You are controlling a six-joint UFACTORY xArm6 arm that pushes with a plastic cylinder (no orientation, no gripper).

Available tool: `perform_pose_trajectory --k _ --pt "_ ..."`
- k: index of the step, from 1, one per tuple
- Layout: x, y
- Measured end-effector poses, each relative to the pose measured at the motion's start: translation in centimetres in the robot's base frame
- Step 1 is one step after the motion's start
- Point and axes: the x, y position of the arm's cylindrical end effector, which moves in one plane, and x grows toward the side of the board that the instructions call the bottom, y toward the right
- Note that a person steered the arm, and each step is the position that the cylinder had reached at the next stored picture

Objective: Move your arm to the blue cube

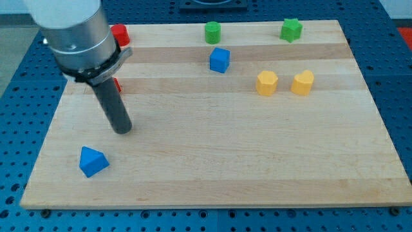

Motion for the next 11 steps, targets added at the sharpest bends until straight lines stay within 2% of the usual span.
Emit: perform_pose_trajectory --k 3,6,8,10,11 --pt "-7.0 4.1" --pt "-17.0 7.6" --pt "-19.7 12.8" --pt "-19.8 18.0" --pt "-19.7 18.7"
